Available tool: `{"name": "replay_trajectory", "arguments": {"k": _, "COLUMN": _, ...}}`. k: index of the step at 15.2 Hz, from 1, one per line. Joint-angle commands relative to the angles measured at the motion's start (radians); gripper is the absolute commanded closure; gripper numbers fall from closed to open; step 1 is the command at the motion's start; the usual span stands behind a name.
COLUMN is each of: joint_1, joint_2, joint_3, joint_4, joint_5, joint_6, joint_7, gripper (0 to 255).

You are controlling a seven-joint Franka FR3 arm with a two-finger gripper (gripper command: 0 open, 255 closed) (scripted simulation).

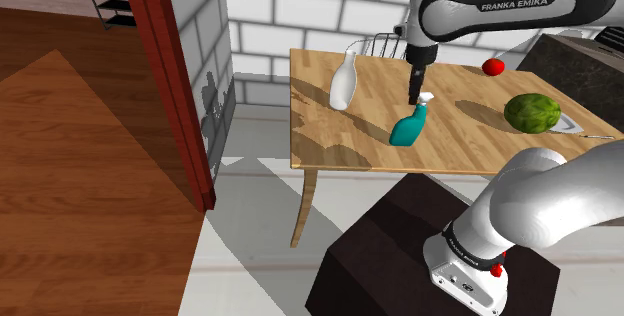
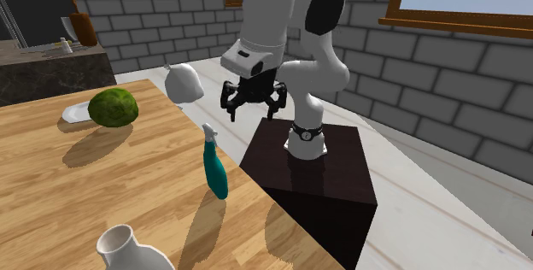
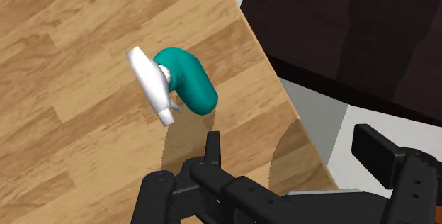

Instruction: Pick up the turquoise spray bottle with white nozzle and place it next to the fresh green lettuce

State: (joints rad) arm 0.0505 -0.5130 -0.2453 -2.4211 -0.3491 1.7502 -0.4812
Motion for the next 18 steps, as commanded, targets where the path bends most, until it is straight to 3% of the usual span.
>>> {"name": "replay_trajectory", "arguments": {"k": 1, "joint_1": 0.004, "joint_2": 0.055, "joint_3": -0.025, "joint_4": -0.023, "joint_5": -0.043, "joint_6": 0.052, "joint_7": -0.071, "gripper": 0}}
{"name": "replay_trajectory", "arguments": {"k": 11, "joint_1": -0.005, "joint_2": 0.392, "joint_3": -0.124, "joint_4": -0.012, "joint_5": -0.25, "joint_6": 0.296, "joint_7": -0.37, "gripper": 0}}
{"name": "replay_trajectory", "arguments": {"k": 18, "joint_1": -0.03, "joint_2": 0.439, "joint_3": -0.152, "joint_4": -0.057, "joint_5": -0.285, "joint_6": 0.396, "joint_7": -0.358, "gripper": 0}}
